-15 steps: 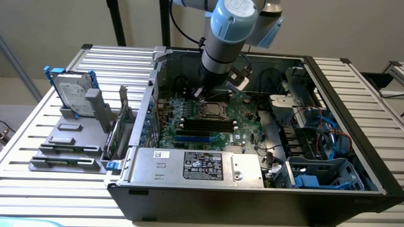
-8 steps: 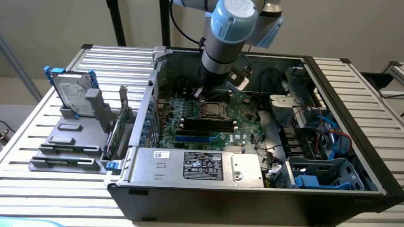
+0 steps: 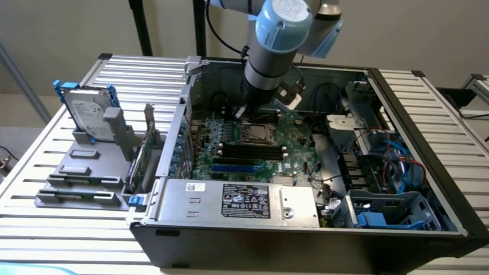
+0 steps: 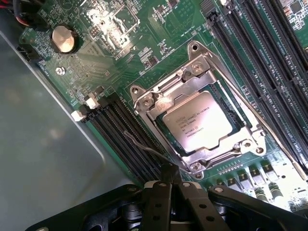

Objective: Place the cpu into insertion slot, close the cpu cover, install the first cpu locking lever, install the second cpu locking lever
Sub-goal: 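Install the first cpu locking lever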

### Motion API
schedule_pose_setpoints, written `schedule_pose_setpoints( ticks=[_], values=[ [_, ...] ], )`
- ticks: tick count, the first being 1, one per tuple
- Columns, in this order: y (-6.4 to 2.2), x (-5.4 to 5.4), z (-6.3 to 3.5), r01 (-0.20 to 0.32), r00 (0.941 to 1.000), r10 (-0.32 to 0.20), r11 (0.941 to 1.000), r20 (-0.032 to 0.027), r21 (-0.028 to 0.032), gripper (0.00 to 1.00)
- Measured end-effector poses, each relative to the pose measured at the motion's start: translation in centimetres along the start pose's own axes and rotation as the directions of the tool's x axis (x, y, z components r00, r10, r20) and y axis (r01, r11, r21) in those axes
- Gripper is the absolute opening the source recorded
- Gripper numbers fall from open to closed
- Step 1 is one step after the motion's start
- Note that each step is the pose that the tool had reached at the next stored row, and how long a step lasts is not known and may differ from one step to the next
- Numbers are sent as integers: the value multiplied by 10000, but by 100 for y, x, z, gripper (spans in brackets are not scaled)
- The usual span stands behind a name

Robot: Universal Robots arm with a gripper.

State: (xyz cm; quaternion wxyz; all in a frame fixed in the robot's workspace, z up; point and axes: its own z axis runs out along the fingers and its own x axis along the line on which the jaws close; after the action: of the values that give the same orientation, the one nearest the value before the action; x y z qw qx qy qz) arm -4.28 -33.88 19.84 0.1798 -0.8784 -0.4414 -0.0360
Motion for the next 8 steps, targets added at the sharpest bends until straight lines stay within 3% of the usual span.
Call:
schedule_pose_setpoints(
  ticks=[8],
  values=[
    [48,36,-1,-4,10000,4,10000,34,-27,11]
  ],
)
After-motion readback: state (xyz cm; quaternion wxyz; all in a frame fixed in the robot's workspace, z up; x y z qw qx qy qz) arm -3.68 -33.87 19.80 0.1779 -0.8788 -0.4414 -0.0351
